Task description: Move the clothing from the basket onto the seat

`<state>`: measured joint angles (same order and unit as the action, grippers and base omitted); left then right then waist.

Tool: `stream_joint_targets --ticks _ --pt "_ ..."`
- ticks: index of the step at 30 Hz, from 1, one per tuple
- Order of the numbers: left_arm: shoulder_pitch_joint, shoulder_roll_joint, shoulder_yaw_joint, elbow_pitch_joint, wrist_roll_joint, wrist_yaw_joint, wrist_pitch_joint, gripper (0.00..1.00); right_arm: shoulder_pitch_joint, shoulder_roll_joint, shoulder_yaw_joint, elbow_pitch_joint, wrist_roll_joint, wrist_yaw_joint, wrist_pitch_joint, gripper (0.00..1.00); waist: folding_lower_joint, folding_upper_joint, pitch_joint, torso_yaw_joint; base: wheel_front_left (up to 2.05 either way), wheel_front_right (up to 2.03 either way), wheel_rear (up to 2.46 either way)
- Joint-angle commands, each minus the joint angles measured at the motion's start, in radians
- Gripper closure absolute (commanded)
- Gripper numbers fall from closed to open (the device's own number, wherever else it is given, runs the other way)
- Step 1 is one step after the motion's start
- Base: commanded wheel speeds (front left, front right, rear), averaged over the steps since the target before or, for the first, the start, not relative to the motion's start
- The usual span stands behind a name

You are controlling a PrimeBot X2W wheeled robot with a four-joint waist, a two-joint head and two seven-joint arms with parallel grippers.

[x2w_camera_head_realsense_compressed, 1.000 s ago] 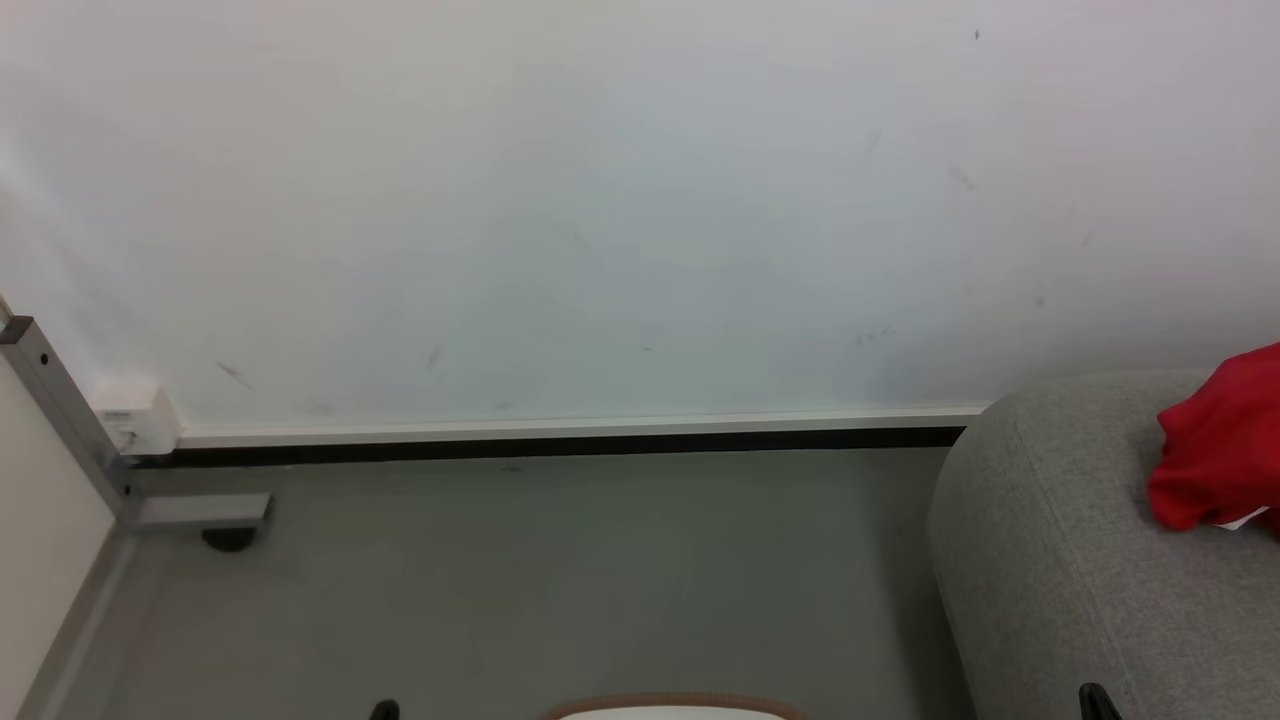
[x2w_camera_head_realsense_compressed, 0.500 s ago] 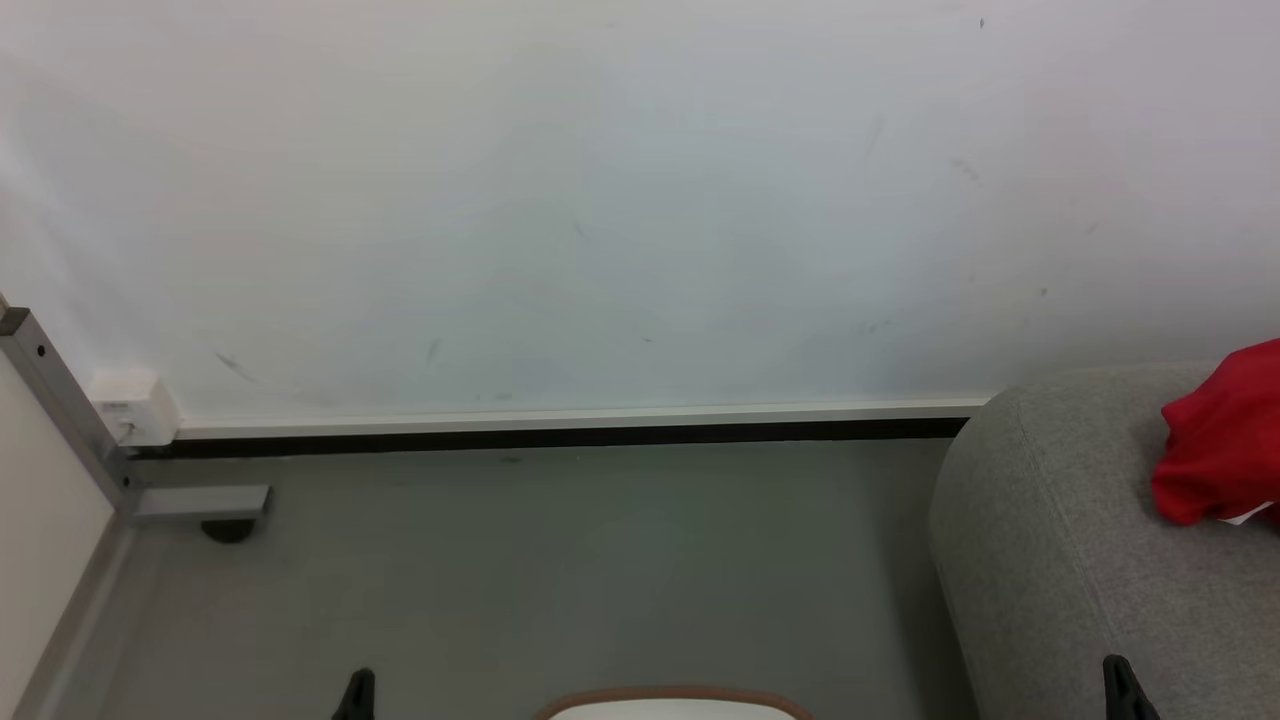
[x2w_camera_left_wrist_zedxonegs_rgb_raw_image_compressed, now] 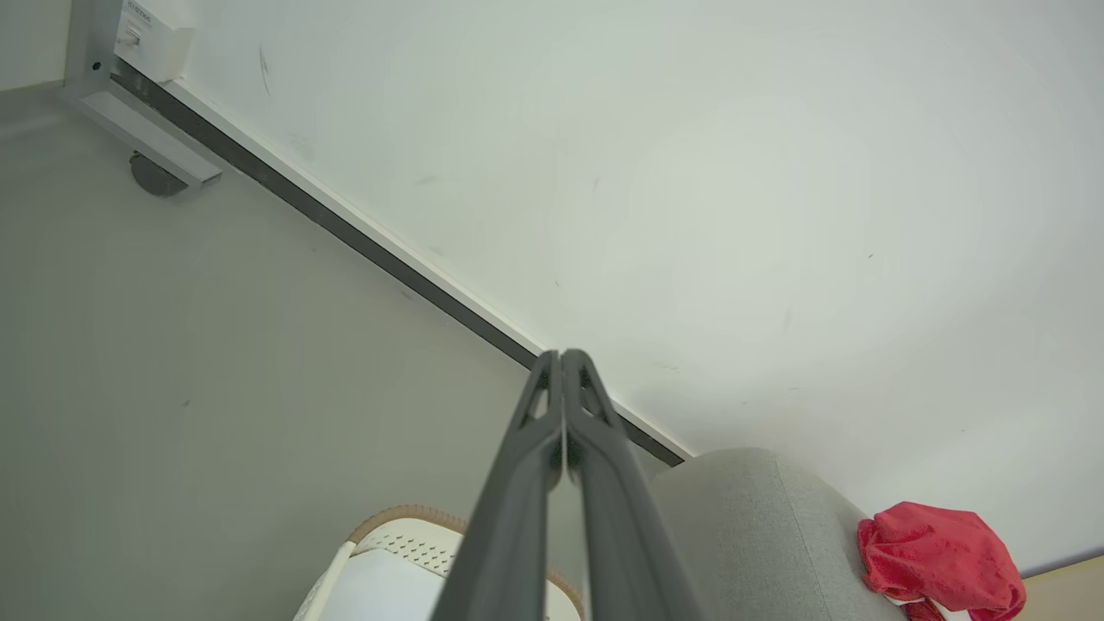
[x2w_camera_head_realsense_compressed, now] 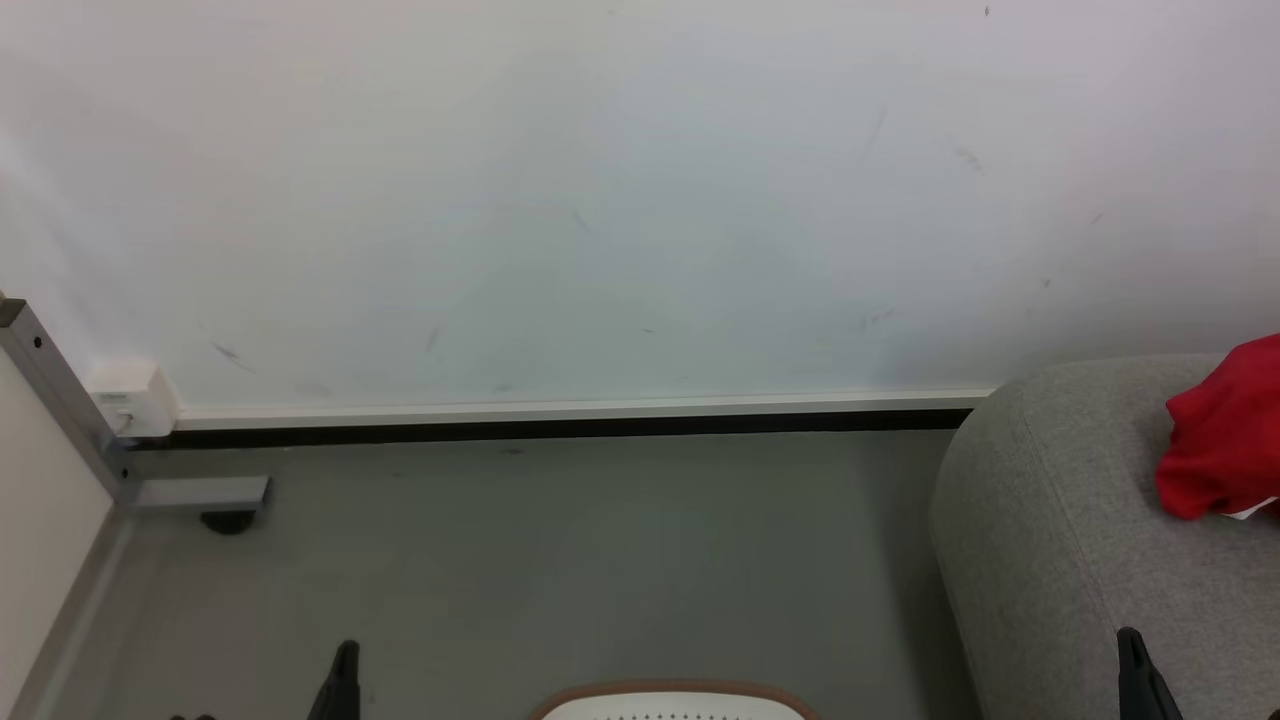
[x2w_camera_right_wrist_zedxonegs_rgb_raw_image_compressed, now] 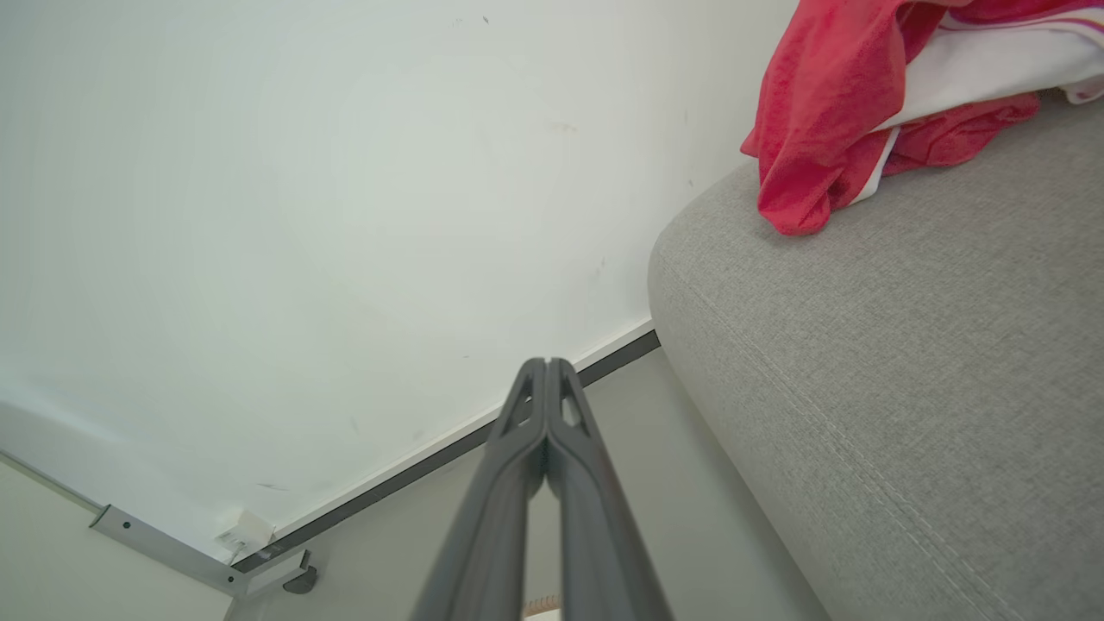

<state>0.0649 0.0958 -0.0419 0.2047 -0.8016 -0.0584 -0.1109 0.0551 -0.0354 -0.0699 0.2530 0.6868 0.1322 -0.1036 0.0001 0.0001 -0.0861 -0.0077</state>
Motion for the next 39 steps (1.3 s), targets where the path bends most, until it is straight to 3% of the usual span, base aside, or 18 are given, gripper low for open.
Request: stream_joint_targets --ticks 1,39 --pt "-0.028 0.0 0.011 -0.016 -0.043 -0.003 0.01 1.0 -0.035 -0.011 -0.005 -0.014 0.042 -0.001 0.008 1.0 -0.0001 -0.0001 0.002 0.0 0.0 0.0 0.0" --pt "-0.108 -0.024 0.09 -0.02 -0.45 -0.01 0.124 1.0 -0.118 -0.019 -0.024 -0.004 0.509 -0.002 0.118 1.0 -0.0001 -0.0001 0.037 0.003 0.0 0.0 0.0"
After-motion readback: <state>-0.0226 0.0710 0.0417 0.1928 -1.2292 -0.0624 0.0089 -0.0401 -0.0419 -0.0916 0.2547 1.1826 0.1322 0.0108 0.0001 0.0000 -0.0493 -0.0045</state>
